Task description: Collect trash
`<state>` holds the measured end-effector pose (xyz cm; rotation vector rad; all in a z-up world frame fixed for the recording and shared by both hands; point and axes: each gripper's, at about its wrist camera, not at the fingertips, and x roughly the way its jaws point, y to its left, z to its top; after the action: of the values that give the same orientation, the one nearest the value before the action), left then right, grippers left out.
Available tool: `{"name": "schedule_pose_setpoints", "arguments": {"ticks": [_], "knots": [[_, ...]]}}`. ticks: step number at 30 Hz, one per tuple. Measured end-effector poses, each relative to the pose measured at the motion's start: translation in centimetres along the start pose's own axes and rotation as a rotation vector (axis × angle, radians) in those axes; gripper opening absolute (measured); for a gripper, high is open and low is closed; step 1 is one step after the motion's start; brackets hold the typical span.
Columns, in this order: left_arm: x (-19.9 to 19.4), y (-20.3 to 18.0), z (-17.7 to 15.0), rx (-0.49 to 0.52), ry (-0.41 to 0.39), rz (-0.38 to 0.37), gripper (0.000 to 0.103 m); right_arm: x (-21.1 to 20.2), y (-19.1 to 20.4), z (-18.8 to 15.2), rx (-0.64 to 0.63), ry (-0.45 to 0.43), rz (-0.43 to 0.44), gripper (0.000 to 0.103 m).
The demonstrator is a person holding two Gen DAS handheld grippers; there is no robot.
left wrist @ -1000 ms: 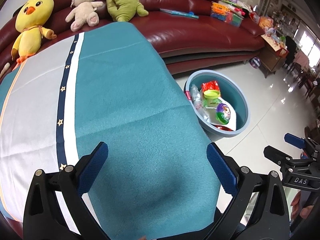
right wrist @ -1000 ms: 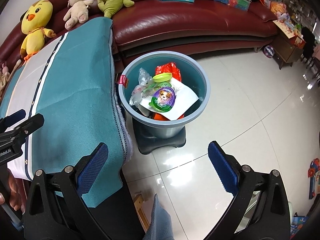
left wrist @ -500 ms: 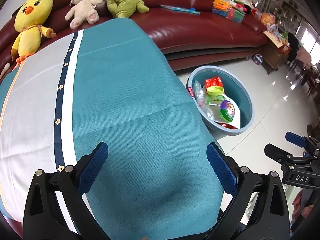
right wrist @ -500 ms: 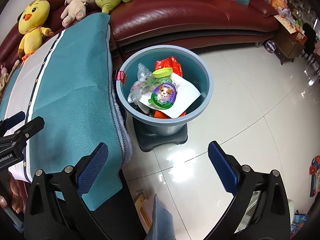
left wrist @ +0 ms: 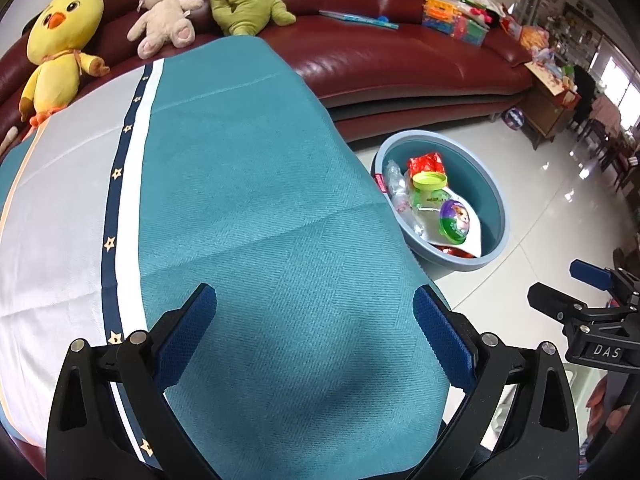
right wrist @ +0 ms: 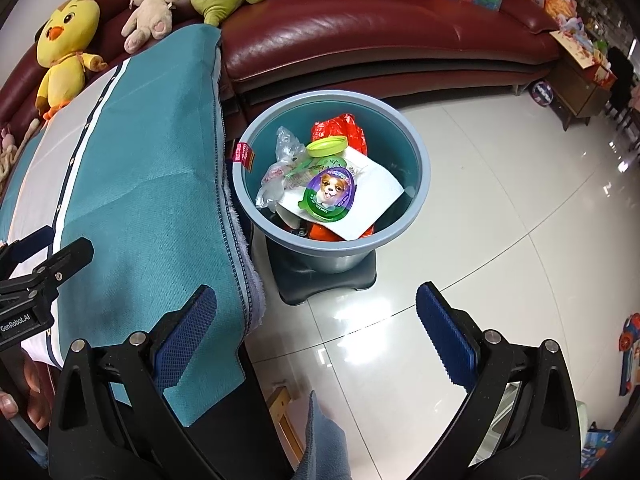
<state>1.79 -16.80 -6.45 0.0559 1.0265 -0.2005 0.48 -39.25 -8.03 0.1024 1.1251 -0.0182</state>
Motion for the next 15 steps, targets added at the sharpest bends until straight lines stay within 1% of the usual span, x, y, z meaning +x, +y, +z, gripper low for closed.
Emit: {"name": "schedule_pose_setpoints", "arguments": {"ticks": [5, 15], "knots": [[0.1, -0.5, -0.3, 0.019, -0.01, 0.01, 0.099, 0.1, -0.1, -0.1, 0.003, 0.003, 0.0, 0.096], [0.5, -1.2, -0.7, 0.038, 0.0, 0.015, 0.099, 0.4, -0.3, -0.2, 0.007, 0.004, -0.002, 0.096]]}}
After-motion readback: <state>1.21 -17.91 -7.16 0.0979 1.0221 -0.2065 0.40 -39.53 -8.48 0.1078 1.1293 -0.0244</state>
